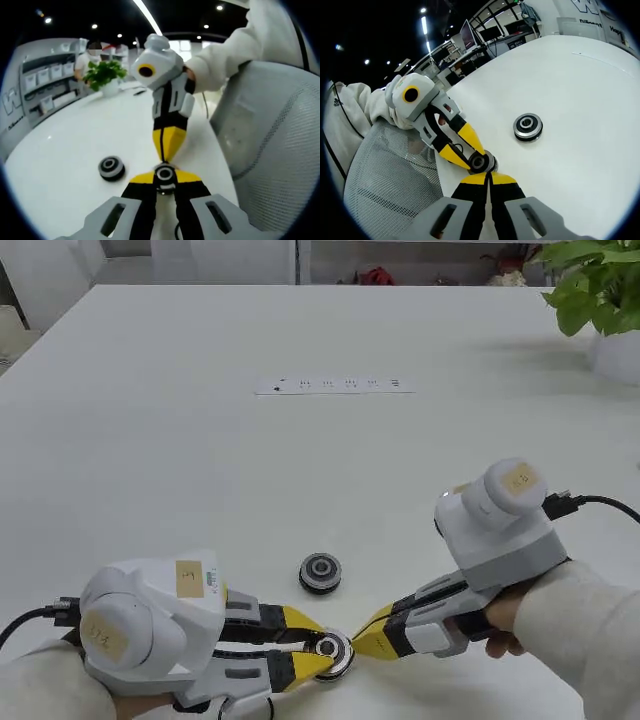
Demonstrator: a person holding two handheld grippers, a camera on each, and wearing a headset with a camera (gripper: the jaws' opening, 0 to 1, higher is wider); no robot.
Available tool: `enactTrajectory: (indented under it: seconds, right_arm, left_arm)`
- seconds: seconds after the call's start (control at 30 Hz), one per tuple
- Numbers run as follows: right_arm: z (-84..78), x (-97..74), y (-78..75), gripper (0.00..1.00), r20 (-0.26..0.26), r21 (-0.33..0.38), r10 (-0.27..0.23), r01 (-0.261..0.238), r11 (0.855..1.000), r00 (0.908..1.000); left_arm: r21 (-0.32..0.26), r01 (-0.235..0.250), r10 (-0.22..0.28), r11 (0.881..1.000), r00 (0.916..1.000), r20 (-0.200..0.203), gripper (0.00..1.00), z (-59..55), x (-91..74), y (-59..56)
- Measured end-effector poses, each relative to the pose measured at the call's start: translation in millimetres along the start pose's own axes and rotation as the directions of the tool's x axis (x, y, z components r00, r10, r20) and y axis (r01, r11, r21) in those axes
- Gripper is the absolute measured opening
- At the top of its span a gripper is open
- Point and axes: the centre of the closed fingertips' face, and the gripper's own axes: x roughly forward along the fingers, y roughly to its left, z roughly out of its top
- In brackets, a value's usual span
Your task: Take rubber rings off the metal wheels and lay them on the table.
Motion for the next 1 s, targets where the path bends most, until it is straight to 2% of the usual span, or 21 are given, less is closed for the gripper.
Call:
enactTrajectory:
  seconds: [0.17,1.0]
  right_arm:
    - [3.7,-1.0,2.4,0.00,0.020,0.018,0.013,-0.013,1.000,0.9997]
    - [6.1,0.8,10.0,0.00,0.024,0.001,0.031,-0.031,1.000,0.9993]
  left_arm:
    - [0.003,0.000,0.000,1.000,1.0000,0.000,0.13,0.2,0.3,0.0]
    - [0.008,0.001,-0.001,1.000,1.0000,0.000,0.14,0.6,1.7,-0.3]
